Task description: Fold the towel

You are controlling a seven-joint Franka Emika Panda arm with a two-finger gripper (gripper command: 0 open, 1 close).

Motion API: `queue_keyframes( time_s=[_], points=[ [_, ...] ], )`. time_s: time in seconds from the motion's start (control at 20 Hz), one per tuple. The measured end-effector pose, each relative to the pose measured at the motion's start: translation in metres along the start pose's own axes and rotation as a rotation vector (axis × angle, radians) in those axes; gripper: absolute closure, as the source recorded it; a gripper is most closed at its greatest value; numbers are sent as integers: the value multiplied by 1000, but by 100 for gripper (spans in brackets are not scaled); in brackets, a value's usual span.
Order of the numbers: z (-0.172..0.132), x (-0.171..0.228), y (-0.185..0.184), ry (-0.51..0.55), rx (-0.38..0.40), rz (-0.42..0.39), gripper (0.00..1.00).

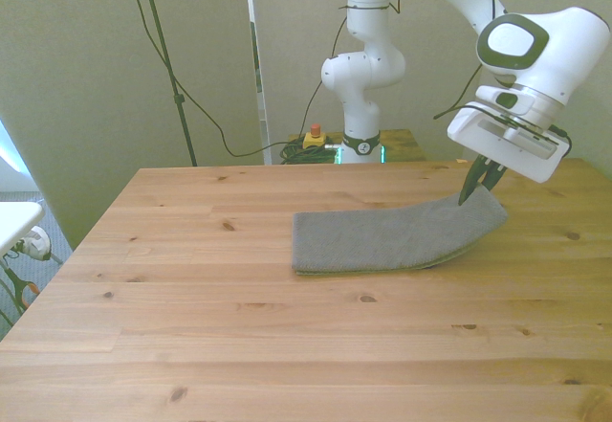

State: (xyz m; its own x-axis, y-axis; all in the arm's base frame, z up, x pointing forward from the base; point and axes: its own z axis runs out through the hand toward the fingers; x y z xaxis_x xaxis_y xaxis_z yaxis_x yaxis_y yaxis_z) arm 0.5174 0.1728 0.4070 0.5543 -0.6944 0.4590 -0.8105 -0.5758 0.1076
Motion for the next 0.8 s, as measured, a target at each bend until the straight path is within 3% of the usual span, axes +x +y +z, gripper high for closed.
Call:
queue_keyframes(
  time_s=[0.35,0.8],
  points=[
    [-13,75,53,-98,83,86,100],
    [0,140,104,-150,115,190,100]
  ],
)
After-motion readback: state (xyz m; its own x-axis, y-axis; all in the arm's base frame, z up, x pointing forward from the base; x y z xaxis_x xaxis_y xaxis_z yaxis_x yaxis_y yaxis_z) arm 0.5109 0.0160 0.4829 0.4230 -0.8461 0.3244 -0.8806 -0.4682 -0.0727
